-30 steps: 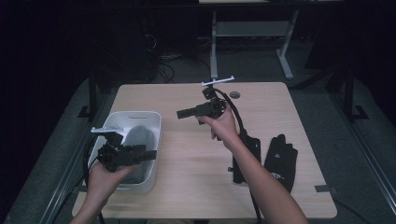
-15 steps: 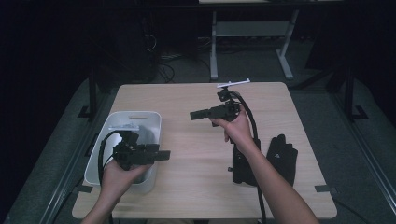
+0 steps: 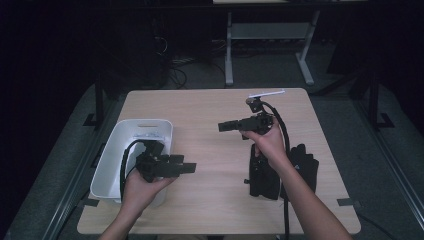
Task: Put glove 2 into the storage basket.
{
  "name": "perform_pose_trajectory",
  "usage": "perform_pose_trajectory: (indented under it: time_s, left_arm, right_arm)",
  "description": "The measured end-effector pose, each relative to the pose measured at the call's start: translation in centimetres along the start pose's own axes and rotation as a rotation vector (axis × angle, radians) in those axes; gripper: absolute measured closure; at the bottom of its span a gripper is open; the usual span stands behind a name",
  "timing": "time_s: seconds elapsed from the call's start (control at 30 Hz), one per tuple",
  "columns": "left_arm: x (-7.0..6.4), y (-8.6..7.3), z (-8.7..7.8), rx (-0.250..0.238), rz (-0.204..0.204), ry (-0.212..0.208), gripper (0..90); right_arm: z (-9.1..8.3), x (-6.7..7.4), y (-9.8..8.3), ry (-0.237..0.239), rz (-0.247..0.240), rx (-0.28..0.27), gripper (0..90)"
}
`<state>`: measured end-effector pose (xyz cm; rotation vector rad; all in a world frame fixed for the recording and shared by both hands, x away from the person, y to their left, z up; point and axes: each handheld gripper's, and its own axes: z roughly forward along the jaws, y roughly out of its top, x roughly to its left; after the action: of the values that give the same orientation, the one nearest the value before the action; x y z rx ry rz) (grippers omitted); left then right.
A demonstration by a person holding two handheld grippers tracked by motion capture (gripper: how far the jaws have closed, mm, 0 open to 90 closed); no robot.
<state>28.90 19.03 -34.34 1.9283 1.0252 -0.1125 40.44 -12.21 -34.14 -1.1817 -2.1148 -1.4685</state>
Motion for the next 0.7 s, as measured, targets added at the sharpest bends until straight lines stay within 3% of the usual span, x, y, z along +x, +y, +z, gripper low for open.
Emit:
perform_pose_trajectory:
  time_s: [0.7]
  left_arm:
    - [-1.7,0.5,3.4,0.028,0.029,-0.042,29.0]
  right_arm:
    - [-4.1,-1.9,-2.6,-0.047,0.038,-0.021,47.8]
